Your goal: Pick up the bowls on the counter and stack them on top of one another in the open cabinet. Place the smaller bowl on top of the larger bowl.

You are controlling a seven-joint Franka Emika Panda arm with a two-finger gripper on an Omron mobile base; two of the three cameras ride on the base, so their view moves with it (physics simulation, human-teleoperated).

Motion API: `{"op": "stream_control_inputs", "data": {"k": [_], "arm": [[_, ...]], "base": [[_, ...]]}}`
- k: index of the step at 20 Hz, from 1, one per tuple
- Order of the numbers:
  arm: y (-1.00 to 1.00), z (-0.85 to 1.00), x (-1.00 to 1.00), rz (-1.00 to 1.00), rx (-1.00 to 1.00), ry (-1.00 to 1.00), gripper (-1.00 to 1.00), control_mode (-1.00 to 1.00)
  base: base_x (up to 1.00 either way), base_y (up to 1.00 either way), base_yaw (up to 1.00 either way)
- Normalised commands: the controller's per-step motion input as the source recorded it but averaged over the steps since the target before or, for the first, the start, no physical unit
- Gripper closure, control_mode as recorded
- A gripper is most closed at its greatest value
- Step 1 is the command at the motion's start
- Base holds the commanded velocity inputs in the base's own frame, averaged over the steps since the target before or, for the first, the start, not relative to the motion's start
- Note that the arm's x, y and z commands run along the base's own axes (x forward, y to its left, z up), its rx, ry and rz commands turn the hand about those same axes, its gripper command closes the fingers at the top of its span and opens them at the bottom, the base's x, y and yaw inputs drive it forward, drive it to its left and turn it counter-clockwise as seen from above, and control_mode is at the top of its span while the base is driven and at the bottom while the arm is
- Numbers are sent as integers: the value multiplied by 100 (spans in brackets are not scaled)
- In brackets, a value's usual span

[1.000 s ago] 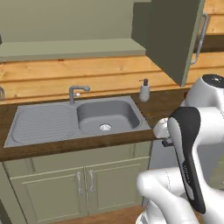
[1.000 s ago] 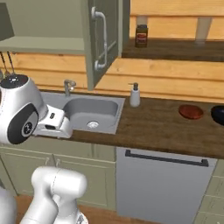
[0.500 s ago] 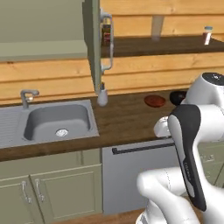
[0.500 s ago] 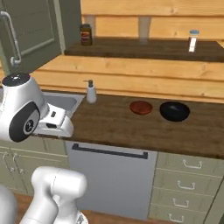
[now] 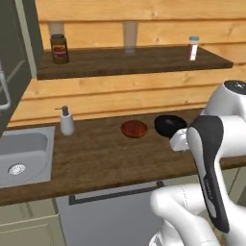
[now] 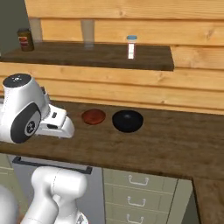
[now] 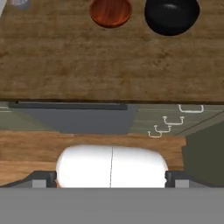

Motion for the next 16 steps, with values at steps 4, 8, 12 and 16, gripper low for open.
{"op": "stream_control_inputs", "data": {"k": [4,8,12,16], "arm": [[0,0,0,0,0,0,-100,100],[0,0,0,0,0,0,-100,100],[0,0,74,0,4,0,-100,-100],[0,-1,62,-10,5,2,-100,-100]], "base": [[61,-57,0],[71,-7,0],[0,0,0],[0,0,0]]}}
